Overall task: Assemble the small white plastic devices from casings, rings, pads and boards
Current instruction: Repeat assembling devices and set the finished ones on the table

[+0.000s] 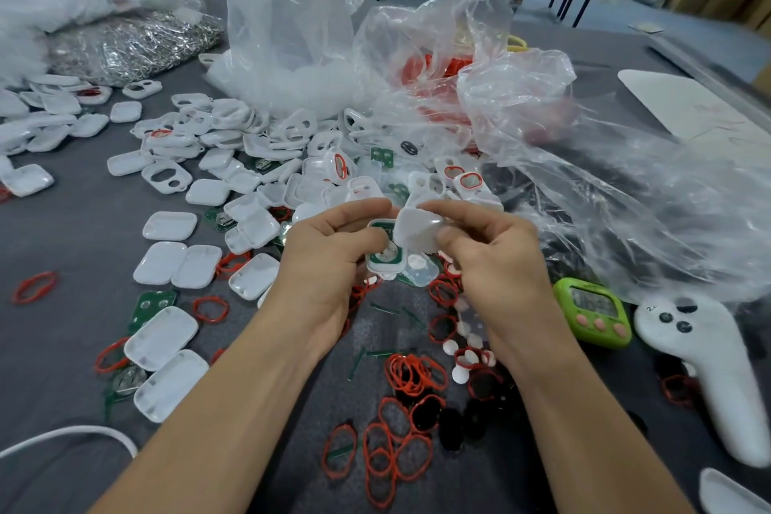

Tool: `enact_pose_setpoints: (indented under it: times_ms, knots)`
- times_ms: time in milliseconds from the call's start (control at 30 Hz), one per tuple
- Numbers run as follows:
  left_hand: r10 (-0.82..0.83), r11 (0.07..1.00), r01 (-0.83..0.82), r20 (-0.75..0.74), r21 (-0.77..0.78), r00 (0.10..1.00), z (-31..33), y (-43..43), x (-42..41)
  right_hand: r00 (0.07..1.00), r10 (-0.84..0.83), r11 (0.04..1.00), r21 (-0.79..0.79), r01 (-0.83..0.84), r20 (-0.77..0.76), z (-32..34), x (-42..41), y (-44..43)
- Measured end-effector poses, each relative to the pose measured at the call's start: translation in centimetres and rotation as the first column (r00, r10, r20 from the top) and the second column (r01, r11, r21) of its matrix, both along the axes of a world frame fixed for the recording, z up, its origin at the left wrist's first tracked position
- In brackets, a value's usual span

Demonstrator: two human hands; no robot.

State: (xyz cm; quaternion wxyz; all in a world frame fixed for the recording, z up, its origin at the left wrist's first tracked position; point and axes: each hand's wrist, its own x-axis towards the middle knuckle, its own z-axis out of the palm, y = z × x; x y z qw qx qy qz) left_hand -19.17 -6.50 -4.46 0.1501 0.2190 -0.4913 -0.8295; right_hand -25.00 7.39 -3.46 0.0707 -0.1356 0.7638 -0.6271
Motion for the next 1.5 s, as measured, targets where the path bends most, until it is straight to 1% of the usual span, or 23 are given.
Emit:
enact_pose_setpoints:
  times_ms: [67,167,267,400,467,567,700,833,933,1033,1100,1133,1200,1233,1267,1333,1400,1467,1500]
  knots:
    - [-0.007,1.0,0.007,0.01,0.004,1.0,0.0,-0.1,0.0,0.995,0.068,0.997,0.042,-0.065,-0.067,0.3,-0.3,0.6]
    - [-0.036,0.999,0.036,0.022,0.004,0.999,0.0,0.0,0.0,0.984,0.159,0.987,0.037,-0.156,-0.076,0.6,-0.4,1.0]
    - [-0.058,0.998,0.056,0.037,0.041,0.998,0.0,0.0,-0.1,0.985,0.135,0.991,0.007,-0.135,-0.108,0.6,-0.6,1.0]
    - [-0.072,0.996,0.069,0.055,0.062,0.996,0.0,0.0,-0.2,0.99,0.109,0.989,-0.089,-0.117,-0.084,0.6,-1.0,1.4]
    - [-0.087,0.995,0.084,0.054,0.054,0.995,0.0,0.1,-0.2,0.987,0.137,0.986,-0.081,-0.144,-0.088,0.6,-1.1,1.5]
    - [-0.106,0.993,0.104,0.042,0.048,0.993,-0.1,0.1,-0.2,0.975,0.178,0.983,-0.015,-0.182,-0.132,0.6,-0.8,1.2]
    - [-0.127,0.991,0.125,0.033,0.036,0.991,-0.4,0.2,-0.2,0.959,0.152,0.983,0.141,-0.12,-0.24,0.4,-0.4,0.8]
    - [-0.152,0.987,0.152,0.014,0.043,0.988,-0.4,0.3,-0.2,0.931,0.117,0.973,0.227,-0.038,-0.345,0.1,0.0,0.5]
    - [-0.187,0.982,0.187,-0.015,0.021,0.982,-0.6,0.2,-0.1,0.922,0.091,0.967,0.253,0.008,-0.376,-0.3,0.2,0.2]
    - [-0.21,0.978,0.211,-0.044,0.004,0.977,-0.8,0.2,0.0,0.922,0.042,0.968,0.243,0.057,-0.385,-0.6,0.3,-0.1]
    - [-0.19,0.981,0.192,-0.078,0.024,0.979,-0.7,0.3,0.0,0.942,-0.016,0.977,0.194,0.086,-0.336,-0.8,0.3,-0.2]
    - [-0.173,0.984,0.177,-0.098,0.035,0.98,-0.6,0.3,0.0,0.963,-0.036,0.984,0.159,0.081,-0.267,-0.8,0.1,-0.1]
    - [-0.143,0.987,0.152,-0.138,0.054,0.98,-0.5,0.3,-0.1,0.999,-0.014,0.998,0.068,0.018,-0.052,-0.9,-0.2,0.0]
    - [-0.136,0.987,0.147,-0.156,0.062,0.978,-0.4,0.3,-0.2,0.998,0.031,0.999,0.006,-0.032,0.055,-0.8,-0.2,0.0]
    - [-0.135,0.987,0.148,-0.169,0.064,0.976,-0.4,0.2,-0.2,0.989,0.077,0.996,-0.057,-0.07,0.13,-0.8,-0.2,0.0]
    - [-0.151,0.988,0.155,-0.18,0.013,0.972,-0.4,0.1,-0.1,0.978,0.119,0.987,-0.125,-0.098,0.17,-0.7,-0.2,-0.2]
    - [-0.155,0.983,0.135,-0.157,-0.128,0.975,-0.5,0.1,0.1,0.98,0.119,0.985,-0.143,-0.097,0.157,-0.7,-0.2,-0.2]
    - [-0.122,0.959,0.087,-0.115,-0.27,0.986,-0.7,0.3,0.2,0.988,0.102,0.99,-0.11,-0.089,0.115,-0.6,-0.3,0.0]
    - [-0.098,0.955,0.066,-0.097,-0.288,0.99,-0.8,0.5,0.2,0.994,0.082,0.994,-0.071,-0.077,0.073,-0.6,-0.4,0.1]
